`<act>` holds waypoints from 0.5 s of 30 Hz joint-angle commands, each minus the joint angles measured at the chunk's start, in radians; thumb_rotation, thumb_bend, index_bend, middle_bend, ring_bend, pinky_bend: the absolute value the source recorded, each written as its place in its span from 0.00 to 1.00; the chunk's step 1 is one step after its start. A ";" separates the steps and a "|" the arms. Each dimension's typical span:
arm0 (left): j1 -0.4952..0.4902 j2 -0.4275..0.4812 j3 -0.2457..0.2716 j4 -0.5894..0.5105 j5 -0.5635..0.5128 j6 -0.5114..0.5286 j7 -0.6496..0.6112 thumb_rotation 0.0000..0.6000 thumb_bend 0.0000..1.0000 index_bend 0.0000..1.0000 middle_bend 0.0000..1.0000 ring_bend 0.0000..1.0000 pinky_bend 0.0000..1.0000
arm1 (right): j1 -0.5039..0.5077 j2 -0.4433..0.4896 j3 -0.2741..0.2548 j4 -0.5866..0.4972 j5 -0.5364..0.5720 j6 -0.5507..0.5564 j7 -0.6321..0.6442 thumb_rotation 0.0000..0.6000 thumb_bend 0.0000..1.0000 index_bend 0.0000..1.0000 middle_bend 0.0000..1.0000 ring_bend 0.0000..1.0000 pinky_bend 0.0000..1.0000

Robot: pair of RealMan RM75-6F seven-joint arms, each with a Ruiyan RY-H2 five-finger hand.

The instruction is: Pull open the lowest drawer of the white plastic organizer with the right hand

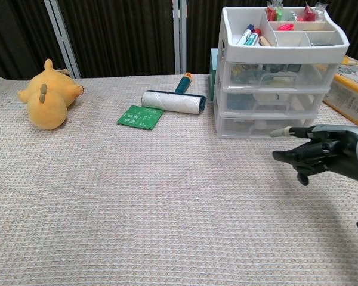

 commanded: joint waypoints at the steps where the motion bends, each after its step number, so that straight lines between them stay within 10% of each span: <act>1: 0.001 0.000 0.000 -0.001 0.002 0.003 0.002 1.00 0.07 0.00 0.00 0.00 0.00 | 0.043 -0.026 0.029 0.048 0.068 -0.051 0.042 1.00 0.36 0.11 0.87 0.85 0.70; 15: 0.005 0.003 0.001 -0.006 0.006 0.010 0.002 1.00 0.07 0.00 0.00 0.00 0.00 | 0.081 -0.087 0.098 0.204 0.202 -0.232 0.225 1.00 0.36 0.09 0.87 0.85 0.70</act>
